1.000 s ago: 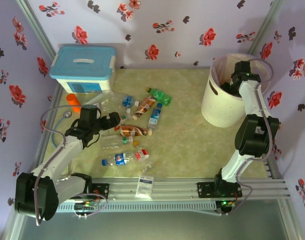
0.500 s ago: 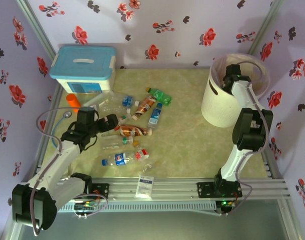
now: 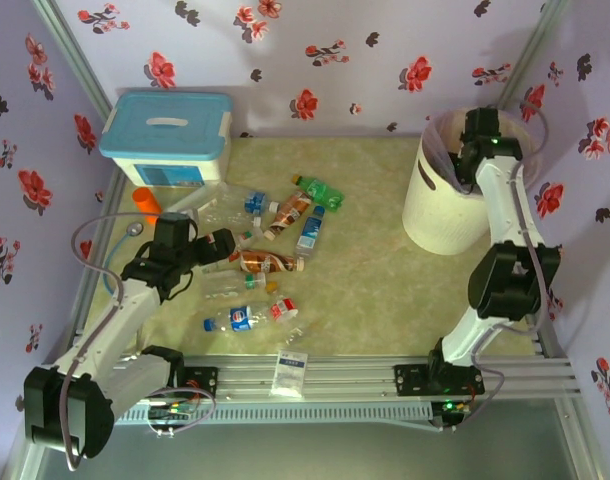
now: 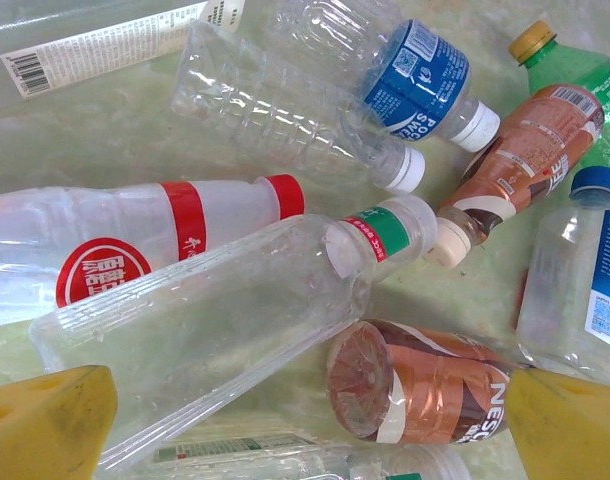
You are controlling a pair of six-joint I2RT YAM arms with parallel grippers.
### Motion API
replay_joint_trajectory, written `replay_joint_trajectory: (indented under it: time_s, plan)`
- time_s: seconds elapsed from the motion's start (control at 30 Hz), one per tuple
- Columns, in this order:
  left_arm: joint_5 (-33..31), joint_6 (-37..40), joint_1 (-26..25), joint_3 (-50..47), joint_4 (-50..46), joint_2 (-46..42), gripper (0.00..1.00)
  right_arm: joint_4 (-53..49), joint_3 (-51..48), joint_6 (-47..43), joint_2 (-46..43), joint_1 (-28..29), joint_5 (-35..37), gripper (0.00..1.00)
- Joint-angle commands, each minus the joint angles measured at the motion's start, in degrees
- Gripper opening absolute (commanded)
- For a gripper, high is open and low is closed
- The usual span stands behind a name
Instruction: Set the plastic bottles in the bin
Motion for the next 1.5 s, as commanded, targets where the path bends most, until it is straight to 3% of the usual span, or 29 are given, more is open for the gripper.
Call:
replay_joint_trajectory:
  time_s: [0.0, 0.6, 0.87, 1.1, 1.47]
  plan:
    - [-1.0, 1.4, -0.3, 1.9, 0.3, 0.9, 1.0, -3.7, 3.2, -1.0, -4.9, 1.1, 2.2, 0.99]
    - [-0.9, 1.6, -0.4, 3.0, -0.5, 0.6, 1.0, -6.6, 10.0, -0.8, -11.9, 4.0, 4.7, 0.99]
    - [-1.0, 1.4, -0.3, 2.7, -0.3, 0.5, 1.0, -8.3, 5.3, -1.6, -11.8, 7.7, 4.0, 0.99]
    - [-1.0, 1.3, -0.3, 2.0, 0.1, 0.2, 1.0, -5.3, -2.3, -0.7, -13.8, 9.0, 11.0, 0.98]
    - [-1.0, 1.5, -0.3, 2.4, 0.5, 0.6, 1.0, -5.8, 12.3, -2.5, -12.7, 9.0, 9.6, 0.99]
